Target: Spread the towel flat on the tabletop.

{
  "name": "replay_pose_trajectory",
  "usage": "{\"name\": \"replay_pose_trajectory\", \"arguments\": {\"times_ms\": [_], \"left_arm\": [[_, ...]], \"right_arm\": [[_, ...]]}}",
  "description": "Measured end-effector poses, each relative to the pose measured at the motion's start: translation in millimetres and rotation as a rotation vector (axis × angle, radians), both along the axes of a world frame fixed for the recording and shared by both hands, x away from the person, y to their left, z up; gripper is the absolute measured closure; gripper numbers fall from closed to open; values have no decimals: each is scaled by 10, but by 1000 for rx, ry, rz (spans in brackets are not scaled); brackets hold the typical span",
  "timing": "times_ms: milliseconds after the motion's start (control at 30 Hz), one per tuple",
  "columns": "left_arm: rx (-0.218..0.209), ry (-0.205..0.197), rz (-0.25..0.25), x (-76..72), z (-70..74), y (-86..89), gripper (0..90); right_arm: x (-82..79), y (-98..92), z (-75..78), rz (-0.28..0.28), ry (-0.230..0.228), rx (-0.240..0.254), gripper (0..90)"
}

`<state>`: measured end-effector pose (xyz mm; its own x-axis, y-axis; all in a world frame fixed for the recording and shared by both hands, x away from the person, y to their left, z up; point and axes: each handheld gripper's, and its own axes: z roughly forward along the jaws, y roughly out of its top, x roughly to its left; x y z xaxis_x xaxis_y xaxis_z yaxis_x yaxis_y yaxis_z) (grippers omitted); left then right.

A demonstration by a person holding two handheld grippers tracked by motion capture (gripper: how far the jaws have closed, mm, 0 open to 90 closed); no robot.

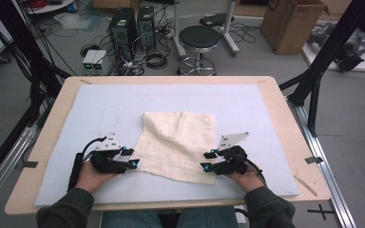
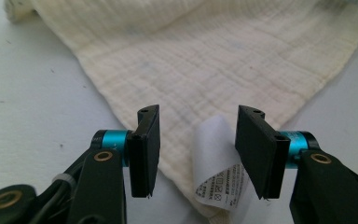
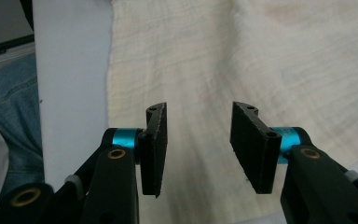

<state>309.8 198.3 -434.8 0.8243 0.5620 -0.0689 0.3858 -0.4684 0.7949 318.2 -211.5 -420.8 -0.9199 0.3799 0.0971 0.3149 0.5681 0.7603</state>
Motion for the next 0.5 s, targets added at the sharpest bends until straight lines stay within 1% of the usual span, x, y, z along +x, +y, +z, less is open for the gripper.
{"name": "replay_pose_trajectory", "arguments": {"times_ms": [67, 133, 167, 300, 333, 367, 400, 500], "left_arm": [[17, 18, -16, 16, -36, -26, 518], [36, 41, -33, 33, -70, -46, 536], [27, 44, -34, 35, -79, -61, 540], [30, 38, -34, 40, -82, -64, 555], [43, 26, -35, 30, -83, -72, 561], [58, 8, -34, 15, -83, -88, 568], [67, 0, -35, 8, -81, -93, 573], [73, -6, -14, -16, -81, -113, 599]], "right_arm": [[-16, 6, -36, 15, 11, -9, 562], [-34, 18, -64, 20, 8, -28, 565], [-40, 29, -84, 28, 19, -37, 565], [-44, 49, -148, 43, 35, -62, 564], [-46, 51, -159, 35, 36, -77, 564], [-42, 54, -173, 36, 29, -92, 565], [-47, 54, -179, 35, 23, -89, 570], [-64, 65, -181, 25, 10, -101, 599]]}}
